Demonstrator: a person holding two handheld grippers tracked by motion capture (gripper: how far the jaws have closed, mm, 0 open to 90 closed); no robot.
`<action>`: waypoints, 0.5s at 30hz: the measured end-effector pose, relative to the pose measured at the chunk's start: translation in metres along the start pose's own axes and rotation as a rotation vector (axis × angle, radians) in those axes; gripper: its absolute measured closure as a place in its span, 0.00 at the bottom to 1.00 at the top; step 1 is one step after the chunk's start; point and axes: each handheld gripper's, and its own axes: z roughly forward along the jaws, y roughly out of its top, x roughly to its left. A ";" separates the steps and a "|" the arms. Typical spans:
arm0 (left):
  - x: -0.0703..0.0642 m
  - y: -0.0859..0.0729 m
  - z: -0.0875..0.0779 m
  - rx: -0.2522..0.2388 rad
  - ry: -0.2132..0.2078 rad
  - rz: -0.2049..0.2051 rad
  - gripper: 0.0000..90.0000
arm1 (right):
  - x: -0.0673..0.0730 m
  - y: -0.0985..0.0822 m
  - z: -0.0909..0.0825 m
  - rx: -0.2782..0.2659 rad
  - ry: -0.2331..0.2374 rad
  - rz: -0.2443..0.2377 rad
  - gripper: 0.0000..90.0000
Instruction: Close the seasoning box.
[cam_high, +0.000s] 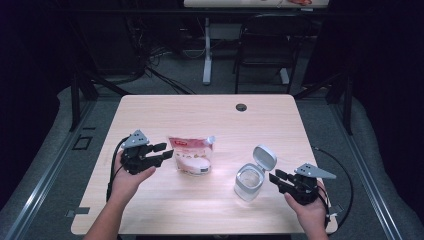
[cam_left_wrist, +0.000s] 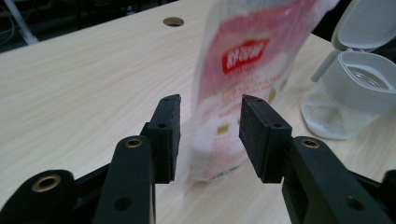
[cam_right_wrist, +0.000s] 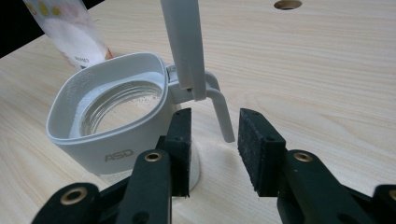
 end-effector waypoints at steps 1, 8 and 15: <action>0.001 0.004 0.000 -0.001 0.005 0.008 0.65 | 0.000 0.000 0.000 0.000 0.000 0.000 0.73; 0.007 0.022 0.005 -0.002 -0.027 0.028 0.61 | -0.003 -0.001 0.000 0.001 0.005 0.006 0.73; 0.005 0.029 0.014 0.008 -0.076 0.062 0.60 | -0.004 -0.002 0.000 0.004 0.003 0.011 0.73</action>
